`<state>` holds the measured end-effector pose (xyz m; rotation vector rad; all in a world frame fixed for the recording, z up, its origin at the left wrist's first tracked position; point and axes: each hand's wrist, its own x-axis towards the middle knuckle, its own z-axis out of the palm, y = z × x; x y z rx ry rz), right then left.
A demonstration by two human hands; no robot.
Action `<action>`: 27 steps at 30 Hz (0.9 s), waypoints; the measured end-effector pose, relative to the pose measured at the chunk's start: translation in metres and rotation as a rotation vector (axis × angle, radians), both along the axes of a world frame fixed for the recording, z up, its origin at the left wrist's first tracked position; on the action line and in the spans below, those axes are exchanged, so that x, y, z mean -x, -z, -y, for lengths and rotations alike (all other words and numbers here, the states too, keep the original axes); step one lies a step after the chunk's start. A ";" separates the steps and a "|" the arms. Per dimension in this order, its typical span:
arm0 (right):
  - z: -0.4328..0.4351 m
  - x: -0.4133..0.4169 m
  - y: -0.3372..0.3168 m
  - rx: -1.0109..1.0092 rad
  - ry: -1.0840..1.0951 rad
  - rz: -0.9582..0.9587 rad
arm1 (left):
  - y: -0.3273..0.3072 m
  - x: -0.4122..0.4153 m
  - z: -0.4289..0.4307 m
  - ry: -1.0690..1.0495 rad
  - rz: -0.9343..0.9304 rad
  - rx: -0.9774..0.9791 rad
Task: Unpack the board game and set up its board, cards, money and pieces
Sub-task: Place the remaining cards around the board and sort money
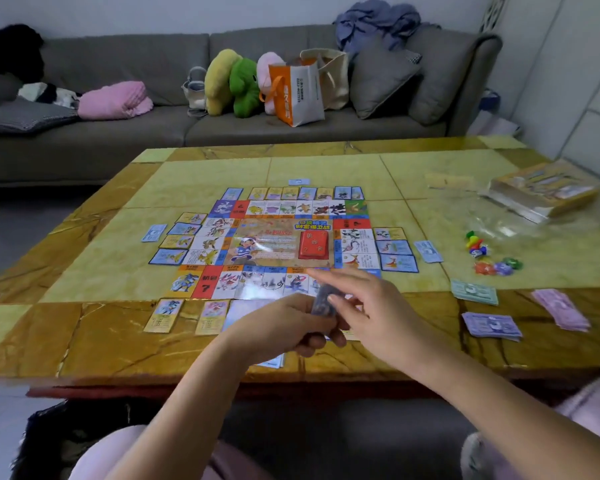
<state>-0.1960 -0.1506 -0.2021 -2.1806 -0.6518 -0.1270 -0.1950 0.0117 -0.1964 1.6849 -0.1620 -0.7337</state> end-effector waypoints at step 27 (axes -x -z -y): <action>0.210 -0.038 -0.013 0.024 0.136 -0.249 | 0.014 -0.029 0.203 0.003 -0.106 0.132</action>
